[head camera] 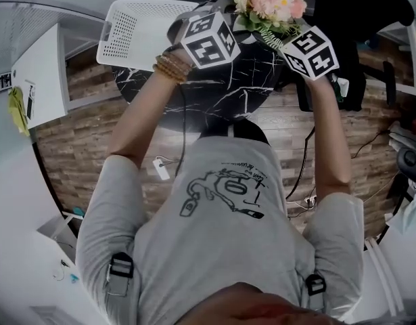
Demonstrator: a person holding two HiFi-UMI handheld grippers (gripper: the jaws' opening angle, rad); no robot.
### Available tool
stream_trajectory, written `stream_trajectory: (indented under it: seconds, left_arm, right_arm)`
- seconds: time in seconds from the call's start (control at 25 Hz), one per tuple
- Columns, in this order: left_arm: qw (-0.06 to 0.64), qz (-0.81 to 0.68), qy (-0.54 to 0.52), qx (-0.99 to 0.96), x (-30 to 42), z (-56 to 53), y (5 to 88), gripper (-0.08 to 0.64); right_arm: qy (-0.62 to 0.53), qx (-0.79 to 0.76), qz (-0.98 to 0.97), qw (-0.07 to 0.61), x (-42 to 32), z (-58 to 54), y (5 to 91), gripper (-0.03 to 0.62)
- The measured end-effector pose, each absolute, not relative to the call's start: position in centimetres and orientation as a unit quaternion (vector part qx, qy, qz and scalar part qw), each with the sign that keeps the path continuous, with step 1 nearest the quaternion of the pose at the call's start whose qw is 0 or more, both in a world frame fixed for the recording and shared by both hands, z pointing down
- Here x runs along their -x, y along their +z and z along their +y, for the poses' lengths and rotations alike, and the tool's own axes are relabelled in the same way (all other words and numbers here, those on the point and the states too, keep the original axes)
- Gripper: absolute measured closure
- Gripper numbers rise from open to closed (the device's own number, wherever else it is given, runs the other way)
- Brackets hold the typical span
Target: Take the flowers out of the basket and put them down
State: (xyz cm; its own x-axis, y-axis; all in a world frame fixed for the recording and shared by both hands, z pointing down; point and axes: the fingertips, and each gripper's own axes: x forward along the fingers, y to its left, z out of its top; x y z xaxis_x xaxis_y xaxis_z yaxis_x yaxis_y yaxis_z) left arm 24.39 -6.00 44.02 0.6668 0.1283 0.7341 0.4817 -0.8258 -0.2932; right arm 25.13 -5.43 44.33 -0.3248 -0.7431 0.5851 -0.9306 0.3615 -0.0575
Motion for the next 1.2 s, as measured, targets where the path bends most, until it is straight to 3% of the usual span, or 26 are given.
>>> stream_trajectory:
  seconds: [1.2]
  left_arm:
    - [0.191, -0.167, -0.389, 0.886, -25.0, -3.5, 56.0, 0.301]
  right_arm:
    - [0.229, -0.509, -0.794, 0.242, -25.7, -2.9, 56.2, 0.327]
